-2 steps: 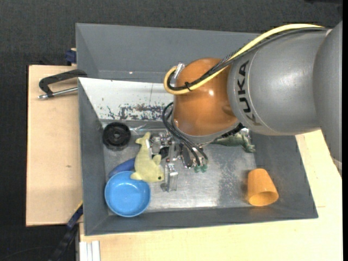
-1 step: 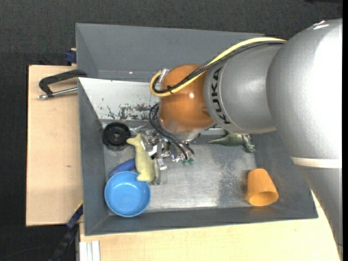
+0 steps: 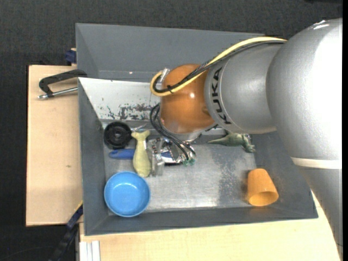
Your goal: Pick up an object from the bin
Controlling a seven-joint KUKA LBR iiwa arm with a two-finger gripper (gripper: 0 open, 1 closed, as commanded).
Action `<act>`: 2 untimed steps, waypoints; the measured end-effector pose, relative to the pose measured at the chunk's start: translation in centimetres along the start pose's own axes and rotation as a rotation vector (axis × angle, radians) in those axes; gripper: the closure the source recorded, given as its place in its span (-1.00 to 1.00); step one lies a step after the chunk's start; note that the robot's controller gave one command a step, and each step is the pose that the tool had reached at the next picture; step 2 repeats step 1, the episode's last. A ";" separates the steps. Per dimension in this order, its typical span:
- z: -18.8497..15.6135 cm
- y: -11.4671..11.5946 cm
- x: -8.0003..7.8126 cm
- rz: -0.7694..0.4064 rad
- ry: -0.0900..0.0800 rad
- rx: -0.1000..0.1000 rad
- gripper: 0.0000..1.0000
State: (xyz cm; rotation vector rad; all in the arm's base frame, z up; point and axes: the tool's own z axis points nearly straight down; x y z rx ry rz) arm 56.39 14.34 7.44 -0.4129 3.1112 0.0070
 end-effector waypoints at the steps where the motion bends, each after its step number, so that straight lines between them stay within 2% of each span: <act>1: -15.1 -1.8 -2.1 -0.128 -0.013 0.005 1.00; 2: -15.1 -1.8 -2.1 -0.128 -0.013 0.005 1.00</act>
Offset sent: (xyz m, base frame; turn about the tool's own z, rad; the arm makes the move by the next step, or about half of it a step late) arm 0.0208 -0.0141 0.1446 -0.1286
